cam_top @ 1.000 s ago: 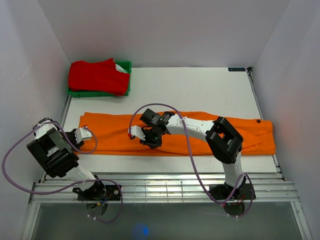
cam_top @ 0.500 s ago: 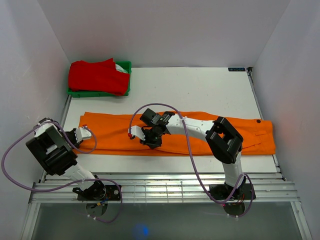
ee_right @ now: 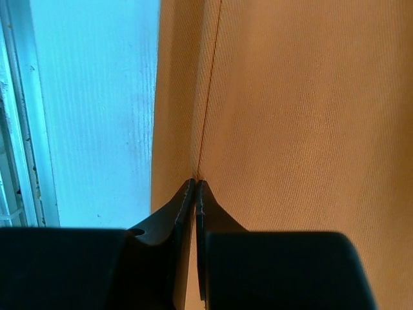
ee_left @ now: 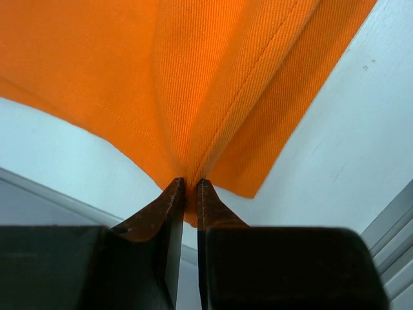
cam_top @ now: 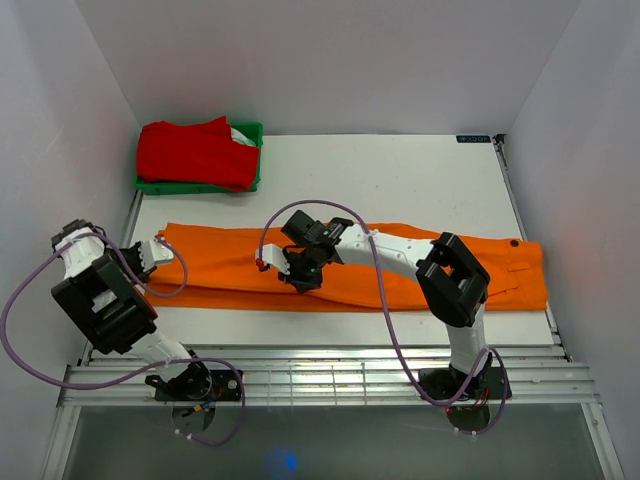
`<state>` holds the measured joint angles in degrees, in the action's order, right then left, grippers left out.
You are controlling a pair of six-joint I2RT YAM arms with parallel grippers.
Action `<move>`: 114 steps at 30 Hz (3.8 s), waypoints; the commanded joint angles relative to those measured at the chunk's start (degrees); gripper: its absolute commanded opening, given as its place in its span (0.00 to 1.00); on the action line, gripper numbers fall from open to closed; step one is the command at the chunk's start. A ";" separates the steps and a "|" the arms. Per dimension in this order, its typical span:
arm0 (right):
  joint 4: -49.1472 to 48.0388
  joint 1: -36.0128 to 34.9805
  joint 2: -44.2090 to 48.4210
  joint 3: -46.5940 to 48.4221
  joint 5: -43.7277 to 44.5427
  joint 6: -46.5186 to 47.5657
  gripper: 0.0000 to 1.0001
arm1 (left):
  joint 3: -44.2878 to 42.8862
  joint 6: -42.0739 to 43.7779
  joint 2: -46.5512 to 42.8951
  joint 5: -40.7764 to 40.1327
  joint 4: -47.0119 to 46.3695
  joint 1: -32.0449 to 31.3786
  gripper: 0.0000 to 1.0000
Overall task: Fold and stack the trousers
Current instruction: Fold the trousers
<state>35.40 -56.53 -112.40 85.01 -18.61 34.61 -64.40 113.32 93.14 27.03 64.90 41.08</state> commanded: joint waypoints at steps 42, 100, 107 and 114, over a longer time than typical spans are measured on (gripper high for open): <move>5.21 26.90 14.40 -15.92 3.13 -3.50 0.68 | -29.03 -63.37 21.11 11.48 -11.01 -4.86 0.64; 6.17 33.51 13.35 -23.93 5.60 1.34 0.58 | -32.89 -70.51 29.38 1.27 -18.32 -5.57 0.00; 7.23 33.51 13.00 -23.14 4.73 1.51 0.60 | -35.88 -69.38 32.01 -0.66 -15.08 -6.45 0.24; 9.07 33.51 15.10 -18.75 0.42 0.46 0.65 | -27.63 -71.82 23.49 0.05 -14.20 -3.56 0.73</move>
<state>42.04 -23.31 -98.50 62.94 -15.44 35.33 -94.43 42.54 122.89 27.64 48.93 35.29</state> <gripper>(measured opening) 0.647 0.724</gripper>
